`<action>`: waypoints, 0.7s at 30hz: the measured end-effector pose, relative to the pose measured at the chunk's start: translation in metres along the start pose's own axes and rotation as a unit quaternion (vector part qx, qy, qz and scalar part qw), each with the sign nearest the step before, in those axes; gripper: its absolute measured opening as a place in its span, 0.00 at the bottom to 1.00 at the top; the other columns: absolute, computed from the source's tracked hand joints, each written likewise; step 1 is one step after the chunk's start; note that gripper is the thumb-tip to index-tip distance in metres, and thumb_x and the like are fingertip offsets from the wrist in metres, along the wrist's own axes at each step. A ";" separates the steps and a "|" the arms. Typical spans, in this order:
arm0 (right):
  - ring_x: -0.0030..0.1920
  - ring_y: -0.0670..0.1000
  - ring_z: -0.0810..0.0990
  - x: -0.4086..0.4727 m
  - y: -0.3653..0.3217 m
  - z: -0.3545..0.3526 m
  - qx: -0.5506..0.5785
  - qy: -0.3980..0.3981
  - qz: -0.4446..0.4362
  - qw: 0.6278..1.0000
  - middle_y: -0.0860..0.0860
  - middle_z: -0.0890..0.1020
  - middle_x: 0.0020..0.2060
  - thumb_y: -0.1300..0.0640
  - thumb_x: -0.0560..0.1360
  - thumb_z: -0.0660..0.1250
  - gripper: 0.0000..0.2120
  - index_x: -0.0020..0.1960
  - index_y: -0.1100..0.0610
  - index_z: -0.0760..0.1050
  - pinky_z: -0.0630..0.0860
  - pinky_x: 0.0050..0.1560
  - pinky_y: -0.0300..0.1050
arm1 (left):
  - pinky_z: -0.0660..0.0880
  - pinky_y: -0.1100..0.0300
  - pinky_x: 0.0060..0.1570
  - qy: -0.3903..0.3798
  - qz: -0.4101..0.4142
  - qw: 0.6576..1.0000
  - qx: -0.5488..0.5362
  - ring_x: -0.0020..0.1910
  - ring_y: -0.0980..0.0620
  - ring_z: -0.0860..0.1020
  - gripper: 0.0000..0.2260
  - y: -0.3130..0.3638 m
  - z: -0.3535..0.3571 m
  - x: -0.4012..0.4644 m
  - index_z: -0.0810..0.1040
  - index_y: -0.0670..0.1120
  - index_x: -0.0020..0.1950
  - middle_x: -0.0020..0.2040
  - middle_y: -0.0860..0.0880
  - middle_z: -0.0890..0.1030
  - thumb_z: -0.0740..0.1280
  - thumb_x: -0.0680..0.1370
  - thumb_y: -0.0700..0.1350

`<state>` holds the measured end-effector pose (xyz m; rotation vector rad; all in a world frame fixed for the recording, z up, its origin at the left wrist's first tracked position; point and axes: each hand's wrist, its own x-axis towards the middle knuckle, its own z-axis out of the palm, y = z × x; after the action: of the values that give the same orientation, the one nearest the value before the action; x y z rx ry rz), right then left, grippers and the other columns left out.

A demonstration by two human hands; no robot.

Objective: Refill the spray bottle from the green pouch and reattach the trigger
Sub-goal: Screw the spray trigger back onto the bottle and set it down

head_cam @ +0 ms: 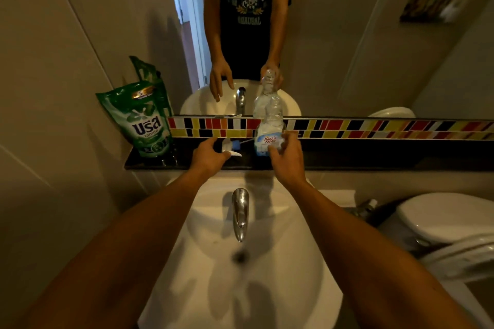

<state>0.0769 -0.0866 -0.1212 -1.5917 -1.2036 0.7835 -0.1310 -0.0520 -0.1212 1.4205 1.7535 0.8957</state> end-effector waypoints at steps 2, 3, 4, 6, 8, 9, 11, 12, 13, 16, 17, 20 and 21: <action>0.67 0.55 0.78 0.010 0.001 -0.008 0.023 0.008 0.002 1.000 0.54 0.72 0.71 0.58 0.79 0.71 0.28 0.75 0.51 0.63 0.83 0.56 0.48 | 0.69 0.58 0.53 -0.001 0.004 1.000 -0.003 0.65 0.43 0.75 0.30 0.001 0.006 0.005 0.71 0.47 0.74 0.68 0.43 0.77 0.76 0.73 0.43; 0.68 0.55 0.77 0.015 -0.001 -0.011 0.028 0.004 0.004 1.000 0.55 0.71 0.73 0.58 0.79 0.71 0.32 0.78 0.51 0.61 0.83 0.56 0.47 | 0.68 0.58 0.52 -0.001 0.004 1.000 -0.004 0.64 0.44 0.76 0.29 0.000 0.009 0.008 0.71 0.48 0.73 0.67 0.43 0.77 0.76 0.73 0.42; 0.70 0.55 0.76 0.020 -0.004 -0.012 0.030 -0.002 0.009 1.000 0.55 0.70 0.75 0.59 0.79 0.72 0.35 0.80 0.50 0.58 0.82 0.58 0.49 | 0.69 0.60 0.51 -0.001 0.003 1.000 -0.004 0.62 0.45 0.76 0.29 -0.001 0.012 0.010 0.72 0.47 0.73 0.66 0.44 0.78 0.76 0.73 0.42; 0.73 0.56 0.72 0.032 -0.010 -0.014 0.023 -0.015 0.010 1.000 0.54 0.66 0.77 0.58 0.78 0.72 0.38 0.81 0.49 0.56 0.80 0.63 0.58 | 0.69 0.63 0.48 -0.002 -0.003 1.000 -0.002 0.57 0.50 0.76 0.28 -0.004 0.018 0.015 0.73 0.47 0.72 0.65 0.44 0.79 0.76 0.73 0.42; 0.75 0.57 0.70 0.044 -0.015 -0.014 0.014 -0.028 -0.006 1.000 0.54 0.64 0.79 0.57 0.79 0.72 0.38 0.82 0.49 0.55 0.79 0.64 0.62 | 0.70 0.63 0.46 -0.002 -0.014 1.000 0.001 0.57 0.49 0.77 0.28 -0.008 0.025 0.019 0.73 0.46 0.72 0.65 0.43 0.79 0.76 0.73 0.42; 0.75 0.57 0.69 0.049 -0.018 -0.013 0.017 -0.033 -0.013 0.999 0.54 0.65 0.79 0.57 0.79 0.72 0.38 0.82 0.50 0.56 0.79 0.64 0.62 | 0.70 0.62 0.45 -0.002 -0.019 1.000 0.004 0.57 0.48 0.77 0.28 -0.011 0.029 0.022 0.72 0.45 0.72 0.65 0.43 0.79 0.76 0.73 0.42; 0.73 0.56 0.72 0.058 -0.022 -0.013 0.029 -0.039 -0.026 0.998 0.53 0.68 0.77 0.56 0.79 0.72 0.36 0.81 0.50 0.58 0.81 0.62 0.58 | 0.69 0.65 0.40 0.000 -0.028 1.000 0.006 0.51 0.52 0.77 0.26 -0.015 0.037 0.028 0.72 0.45 0.72 0.63 0.43 0.79 0.74 0.75 0.43; 0.72 0.56 0.73 0.062 -0.024 -0.012 0.039 -0.046 -0.034 0.998 0.53 0.70 0.75 0.56 0.79 0.72 0.35 0.81 0.49 0.60 0.82 0.60 0.55 | 0.68 0.67 0.38 0.002 -0.030 0.999 0.010 0.48 0.54 0.77 0.24 -0.017 0.041 0.031 0.73 0.45 0.71 0.61 0.43 0.80 0.73 0.76 0.44; 0.71 0.55 0.74 0.066 -0.024 -0.012 0.050 -0.056 -0.039 0.996 0.52 0.72 0.74 0.56 0.78 0.73 0.35 0.80 0.49 0.61 0.82 0.59 0.54 | 0.68 0.66 0.37 0.005 -0.031 0.999 0.017 0.47 0.54 0.78 0.22 -0.018 0.044 0.035 0.74 0.45 0.69 0.59 0.43 0.81 0.72 0.77 0.46; 0.71 0.54 0.75 0.076 -0.023 -0.012 0.076 -0.100 -0.038 0.991 0.52 0.74 0.73 0.58 0.77 0.74 0.33 0.79 0.51 0.64 0.79 0.65 0.60 | 0.74 0.56 0.44 0.018 -0.047 0.998 0.031 0.50 0.47 0.79 0.18 -0.020 0.053 0.043 0.76 0.44 0.66 0.56 0.43 0.81 0.70 0.78 0.48; 0.70 0.54 0.75 0.079 -0.021 -0.013 0.080 -0.111 -0.035 0.990 0.52 0.75 0.72 0.59 0.77 0.74 0.32 0.78 0.52 0.65 0.78 0.66 0.61 | 0.76 0.54 0.46 0.024 -0.054 0.998 0.035 0.50 0.46 0.79 0.17 -0.020 0.055 0.045 0.75 0.44 0.65 0.56 0.43 0.81 0.69 0.79 0.48; 0.68 0.53 0.78 0.088 -0.017 -0.013 0.087 -0.131 -0.025 0.987 0.52 0.78 0.69 0.59 0.77 0.74 0.28 0.75 0.53 0.69 0.78 0.65 0.61 | 0.76 0.53 0.47 0.047 -0.062 0.996 0.048 0.51 0.45 0.79 0.16 -0.023 0.062 0.050 0.75 0.44 0.64 0.56 0.43 0.80 0.69 0.78 0.49; 0.67 0.53 0.78 0.091 -0.016 -0.013 0.088 -0.136 -0.020 0.987 0.52 0.78 0.68 0.59 0.77 0.74 0.27 0.74 0.53 0.70 0.79 0.65 0.61 | 0.77 0.51 0.48 0.052 -0.062 0.995 0.052 0.52 0.44 0.79 0.16 -0.025 0.063 0.052 0.75 0.44 0.63 0.56 0.43 0.80 0.70 0.78 0.48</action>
<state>0.1111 -0.0035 -0.0969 -1.3426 -1.3148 1.0777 -0.0978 0.0010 -0.1796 1.3331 1.9694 0.8360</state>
